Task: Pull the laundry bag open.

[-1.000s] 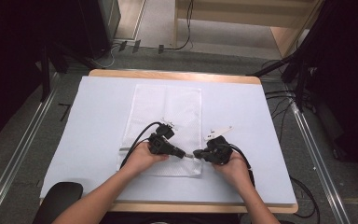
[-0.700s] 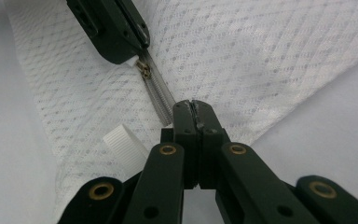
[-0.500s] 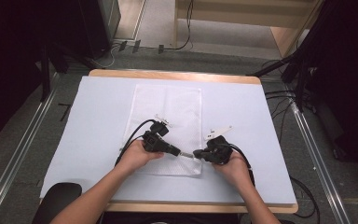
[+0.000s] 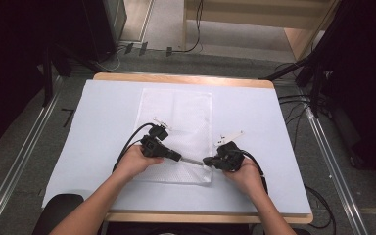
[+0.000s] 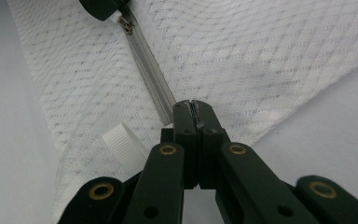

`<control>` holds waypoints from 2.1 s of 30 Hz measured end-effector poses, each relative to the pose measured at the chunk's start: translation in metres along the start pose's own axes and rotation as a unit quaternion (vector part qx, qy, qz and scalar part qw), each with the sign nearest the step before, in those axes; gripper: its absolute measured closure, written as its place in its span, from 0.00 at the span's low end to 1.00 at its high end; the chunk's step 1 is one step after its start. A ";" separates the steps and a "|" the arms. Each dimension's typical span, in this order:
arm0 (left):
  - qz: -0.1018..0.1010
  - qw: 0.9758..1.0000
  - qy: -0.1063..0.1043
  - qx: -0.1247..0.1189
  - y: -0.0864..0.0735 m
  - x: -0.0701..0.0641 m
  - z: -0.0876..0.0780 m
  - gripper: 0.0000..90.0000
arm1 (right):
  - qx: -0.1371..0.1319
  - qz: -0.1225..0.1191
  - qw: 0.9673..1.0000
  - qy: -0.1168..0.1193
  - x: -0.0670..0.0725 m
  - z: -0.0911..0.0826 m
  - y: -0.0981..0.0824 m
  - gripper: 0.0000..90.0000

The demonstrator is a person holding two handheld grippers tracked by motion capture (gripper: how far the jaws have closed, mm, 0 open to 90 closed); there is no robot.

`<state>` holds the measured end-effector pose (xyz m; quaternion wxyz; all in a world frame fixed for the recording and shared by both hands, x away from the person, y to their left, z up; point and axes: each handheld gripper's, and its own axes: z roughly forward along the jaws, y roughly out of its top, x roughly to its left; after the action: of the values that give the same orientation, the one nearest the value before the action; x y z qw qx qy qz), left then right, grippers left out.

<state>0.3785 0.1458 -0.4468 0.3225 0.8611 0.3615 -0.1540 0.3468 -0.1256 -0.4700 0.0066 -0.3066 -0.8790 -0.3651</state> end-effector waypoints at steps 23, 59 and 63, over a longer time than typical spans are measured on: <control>-0.014 1.000 0.019 0.010 -0.013 0.008 -0.025 0.98 | 0.005 -0.004 1.000 0.012 -0.003 0.001 0.002 1.00; -0.050 0.998 0.028 -0.009 -0.047 0.033 -0.069 0.98 | 0.010 -0.005 1.000 0.017 -0.003 0.002 0.005 1.00; -0.056 0.998 0.032 -0.009 -0.049 0.035 -0.070 0.98 | 0.010 -0.004 1.000 0.020 -0.004 0.002 0.005 1.00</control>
<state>0.3690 0.2366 -0.4339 0.3100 0.8411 0.4204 -0.1408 0.3531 -0.1236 -0.4695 0.0253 -0.2956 -0.8834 -0.3626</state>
